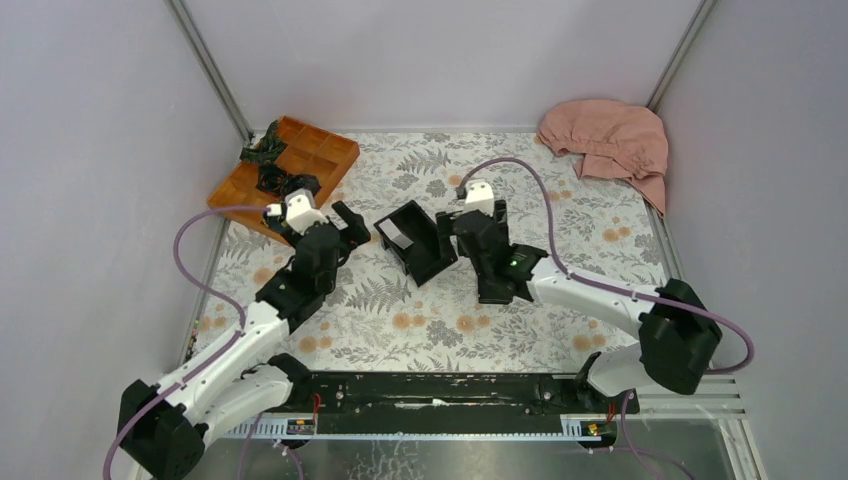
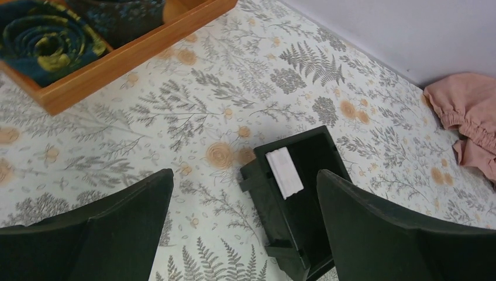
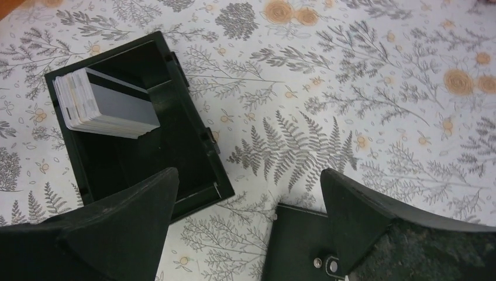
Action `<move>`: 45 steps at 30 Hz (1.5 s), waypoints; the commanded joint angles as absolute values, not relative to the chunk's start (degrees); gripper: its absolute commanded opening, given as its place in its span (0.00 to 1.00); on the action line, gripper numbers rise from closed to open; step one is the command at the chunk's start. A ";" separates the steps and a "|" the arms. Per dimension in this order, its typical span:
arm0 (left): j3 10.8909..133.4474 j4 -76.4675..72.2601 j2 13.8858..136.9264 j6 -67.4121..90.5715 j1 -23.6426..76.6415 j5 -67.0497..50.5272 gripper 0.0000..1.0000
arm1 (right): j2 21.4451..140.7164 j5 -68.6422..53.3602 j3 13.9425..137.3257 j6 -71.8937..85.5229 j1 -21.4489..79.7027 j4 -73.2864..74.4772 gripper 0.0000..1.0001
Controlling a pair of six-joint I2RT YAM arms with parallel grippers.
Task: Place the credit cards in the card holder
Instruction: Pick up the credit card from the storage box.
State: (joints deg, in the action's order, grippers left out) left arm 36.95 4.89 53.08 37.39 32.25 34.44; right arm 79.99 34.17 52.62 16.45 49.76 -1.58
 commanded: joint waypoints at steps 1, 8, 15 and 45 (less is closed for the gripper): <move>33.44 6.92 47.79 42.75 32.61 39.53 1.00 | 83.23 37.86 59.23 9.77 51.15 -7.62 0.99; 31.81 8.72 45.99 44.93 32.59 40.73 1.00 | 89.49 20.73 67.80 8.12 51.07 -7.28 0.91; 30.41 8.97 45.24 47.82 32.61 39.97 1.00 | 99.43 10.44 79.17 10.23 50.87 -1.36 0.79; 27.36 5.59 46.11 47.17 32.61 37.48 1.00 | 117.12 -19.56 87.79 22.27 39.64 -4.92 0.80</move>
